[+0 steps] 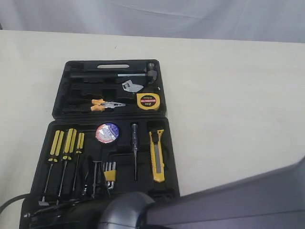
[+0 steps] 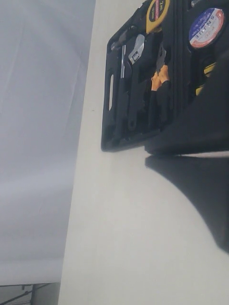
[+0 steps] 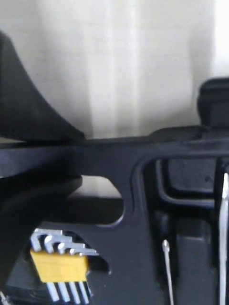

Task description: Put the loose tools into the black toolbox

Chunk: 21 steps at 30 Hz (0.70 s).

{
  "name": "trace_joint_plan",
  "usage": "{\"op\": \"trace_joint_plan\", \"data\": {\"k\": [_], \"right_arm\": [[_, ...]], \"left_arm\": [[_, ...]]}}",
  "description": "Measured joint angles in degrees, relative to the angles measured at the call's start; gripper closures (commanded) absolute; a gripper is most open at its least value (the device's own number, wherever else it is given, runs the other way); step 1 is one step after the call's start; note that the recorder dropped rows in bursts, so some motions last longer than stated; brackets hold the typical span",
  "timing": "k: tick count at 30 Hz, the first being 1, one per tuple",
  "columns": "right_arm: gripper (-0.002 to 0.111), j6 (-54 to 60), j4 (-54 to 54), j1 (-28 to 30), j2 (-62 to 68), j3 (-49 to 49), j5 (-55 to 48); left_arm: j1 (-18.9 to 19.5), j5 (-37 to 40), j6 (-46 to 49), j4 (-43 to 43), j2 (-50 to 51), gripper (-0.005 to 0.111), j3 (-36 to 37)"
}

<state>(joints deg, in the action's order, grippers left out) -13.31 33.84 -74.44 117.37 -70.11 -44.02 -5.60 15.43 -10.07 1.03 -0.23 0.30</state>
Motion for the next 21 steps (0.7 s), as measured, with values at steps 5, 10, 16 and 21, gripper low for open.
{"op": "trace_joint_plan", "data": {"k": [5, 10, 16, 21], "right_arm": [[0.109, 2.7, -0.5, 0.0, -1.4, 0.1, -3.6], [0.109, 8.5, -1.7, 0.0, -7.9, 0.2, -8.8], [0.109, 14.3, -4.3, 0.0, -16.9, -0.8, -17.4], [0.109, 19.4, -8.7, 0.0, -22.5, -8.6, -24.2]], "left_arm": [[0.0, 0.0, 0.0, 0.0, 0.0, 0.107, 0.0], [0.0, 0.0, 0.0, 0.0, 0.0, 0.107, 0.0], [0.0, 0.0, 0.0, 0.0, 0.0, 0.107, 0.0], [0.0, 0.0, 0.0, 0.0, 0.0, 0.107, 0.0]]}}
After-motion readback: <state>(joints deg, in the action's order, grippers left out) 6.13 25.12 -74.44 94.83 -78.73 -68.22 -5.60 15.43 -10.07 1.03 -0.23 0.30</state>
